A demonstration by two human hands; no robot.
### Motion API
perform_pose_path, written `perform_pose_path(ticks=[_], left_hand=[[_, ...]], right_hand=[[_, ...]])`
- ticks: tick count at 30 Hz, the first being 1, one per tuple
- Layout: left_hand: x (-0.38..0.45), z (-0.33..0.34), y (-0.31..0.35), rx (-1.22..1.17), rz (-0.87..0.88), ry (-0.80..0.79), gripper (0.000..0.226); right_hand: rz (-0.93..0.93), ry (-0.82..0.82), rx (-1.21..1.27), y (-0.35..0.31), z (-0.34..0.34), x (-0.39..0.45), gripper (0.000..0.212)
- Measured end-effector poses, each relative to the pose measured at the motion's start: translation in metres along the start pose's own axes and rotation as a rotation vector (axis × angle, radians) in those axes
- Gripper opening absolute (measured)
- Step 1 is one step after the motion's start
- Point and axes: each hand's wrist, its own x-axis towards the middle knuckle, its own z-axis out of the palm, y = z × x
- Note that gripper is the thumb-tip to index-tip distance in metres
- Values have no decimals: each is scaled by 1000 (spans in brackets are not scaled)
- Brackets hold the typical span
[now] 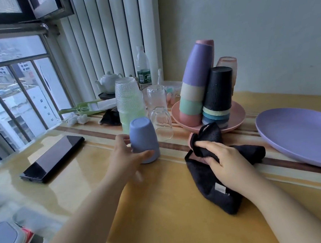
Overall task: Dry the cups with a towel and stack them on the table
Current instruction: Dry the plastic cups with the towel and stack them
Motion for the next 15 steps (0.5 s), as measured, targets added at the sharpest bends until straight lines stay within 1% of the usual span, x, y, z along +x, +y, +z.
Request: perform_pose_path(ticks=[3,6,8,10,13,15], left_hand=[[3,9,1,46,8,14,78],[6,15,1,80,46,48,67],[7,18,0,97,49,59,65],[8,21,-2,119,41,61,69],[2,21,-1,153,20,81,85],[-7,22,4,199,43,145,88]], right_hand=[[-3,2,-11,1,0,0,47],[-7,3,-11,2,-1,0,47],[-9,5,-13,3,-2,-1,48],[-4,16,-14,5,-1,0,48],[15,50,-12,6,0,1,47],[36,84,-3,7,-1,1,45]])
